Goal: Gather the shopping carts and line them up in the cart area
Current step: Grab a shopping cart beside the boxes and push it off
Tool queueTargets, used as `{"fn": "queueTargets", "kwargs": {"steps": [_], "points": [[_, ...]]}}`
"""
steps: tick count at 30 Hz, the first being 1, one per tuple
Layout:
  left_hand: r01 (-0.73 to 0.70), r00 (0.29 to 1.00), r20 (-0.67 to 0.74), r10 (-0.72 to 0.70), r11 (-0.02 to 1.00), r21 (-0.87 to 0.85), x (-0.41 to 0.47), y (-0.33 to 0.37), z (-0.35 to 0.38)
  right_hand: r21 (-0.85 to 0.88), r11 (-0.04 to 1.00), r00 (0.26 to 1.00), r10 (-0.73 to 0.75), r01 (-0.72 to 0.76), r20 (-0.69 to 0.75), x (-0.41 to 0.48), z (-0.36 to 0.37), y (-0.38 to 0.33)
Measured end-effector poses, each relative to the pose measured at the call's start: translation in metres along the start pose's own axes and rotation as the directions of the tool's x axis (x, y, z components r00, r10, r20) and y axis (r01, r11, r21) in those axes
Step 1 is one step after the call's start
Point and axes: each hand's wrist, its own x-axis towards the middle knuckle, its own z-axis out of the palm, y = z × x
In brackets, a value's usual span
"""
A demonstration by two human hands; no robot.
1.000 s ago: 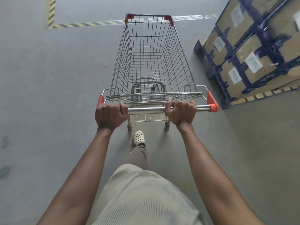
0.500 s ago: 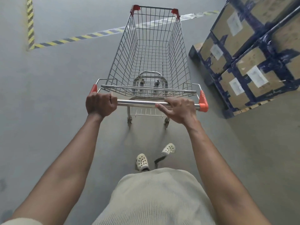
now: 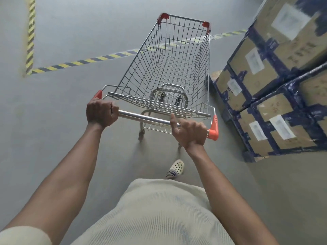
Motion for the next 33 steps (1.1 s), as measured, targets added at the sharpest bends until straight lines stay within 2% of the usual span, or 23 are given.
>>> {"fn": "queueTargets", "kwargs": {"steps": [3, 8, 14, 17, 20, 28, 33], "points": [[0.017, 0.998, 0.056, -0.016, 1.000, -0.008, 0.045, 0.018, 0.018, 0.000, 1.000, 0.999, 0.009, -0.009, 0.038, 0.043, 0.008, 0.017], [0.015, 0.998, 0.064, -0.014, 1.000, -0.014, 0.112, 0.036, 0.050, 0.023, 1.000, 0.999, -0.002, 0.002, 0.039, 0.116, 0.029, 0.045], [-0.040, 0.995, -0.090, 0.037, 0.999, -0.025, 0.212, 0.050, 0.090, 0.016, 1.000, 1.000, 0.006, -0.006, 0.030, 0.218, 0.061, 0.063], [-0.062, 0.994, -0.096, 0.060, 0.998, -0.021, 0.267, 0.048, 0.116, 0.007, 1.000, 0.995, 0.004, -0.004, 0.101, 0.275, 0.076, 0.069], [-0.079, 0.986, -0.148, 0.076, 0.997, -0.014, 0.323, 0.047, 0.138, 0.004, 1.000, 0.995, 0.018, -0.018, 0.102, 0.334, 0.094, 0.071], [-0.026, 0.997, -0.076, 0.022, 0.998, -0.058, 0.456, 0.055, 0.161, 0.020, 0.997, 0.968, 0.068, -0.075, 0.241, 0.496, 0.131, 0.071], [0.014, 0.996, -0.085, -0.019, 0.998, -0.059, 0.518, 0.045, 0.182, 0.087, 0.996, 0.964, 0.003, -0.027, 0.265, 0.585, 0.148, 0.066]]}}
